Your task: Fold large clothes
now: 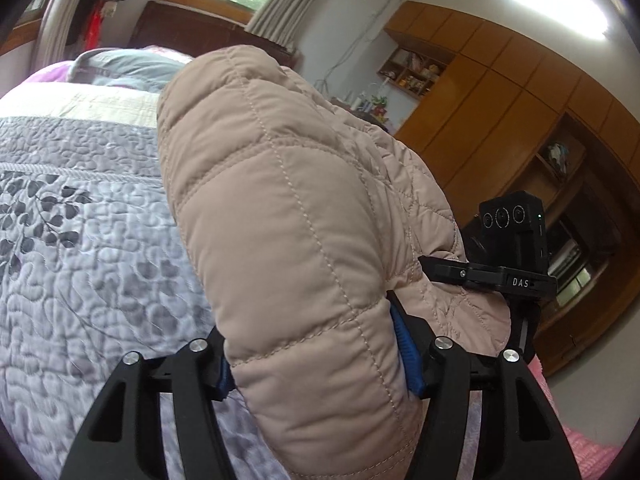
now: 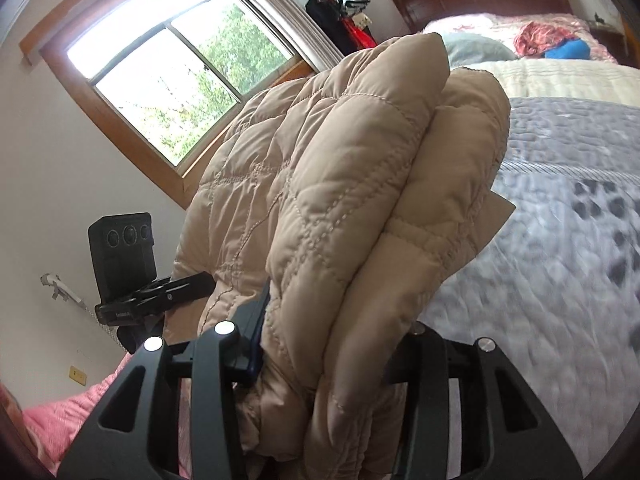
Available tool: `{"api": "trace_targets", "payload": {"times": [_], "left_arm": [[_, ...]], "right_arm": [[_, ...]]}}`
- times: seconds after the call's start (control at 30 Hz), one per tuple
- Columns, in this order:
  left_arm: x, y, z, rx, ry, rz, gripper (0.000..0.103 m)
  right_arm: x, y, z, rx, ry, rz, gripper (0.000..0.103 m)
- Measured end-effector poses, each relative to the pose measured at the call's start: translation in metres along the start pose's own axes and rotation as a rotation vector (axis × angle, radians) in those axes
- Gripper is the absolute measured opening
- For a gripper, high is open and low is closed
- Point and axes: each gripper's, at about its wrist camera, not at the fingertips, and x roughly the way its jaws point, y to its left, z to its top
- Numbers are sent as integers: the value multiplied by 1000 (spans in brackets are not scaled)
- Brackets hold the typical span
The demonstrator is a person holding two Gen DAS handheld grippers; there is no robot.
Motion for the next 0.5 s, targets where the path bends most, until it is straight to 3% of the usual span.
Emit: {"api": "trace_targets", "payload": {"times": [0.2,0.27,0.33,0.4,0.43,0.5], "left_arm": [[32,59,4,-91,54,25,65],[44,79,1,-125,81,45,71],[50,93,-4,-157,87,14,75],[49,95,-4,-150,87,13,77],[47,92,-5,-139,90,28,78],[42,87,-4,-131,96,58,80]], "right_arm": [[57,-20,31,54,72,-11,41],[74,-29,28,90,100,-19,43],[82,-43,24,137,103,12,47],[81,-47,24,155,94,38,52],[78,-45,22,153,92,27,59],[71,-47,22,166,102,-4,62]]}}
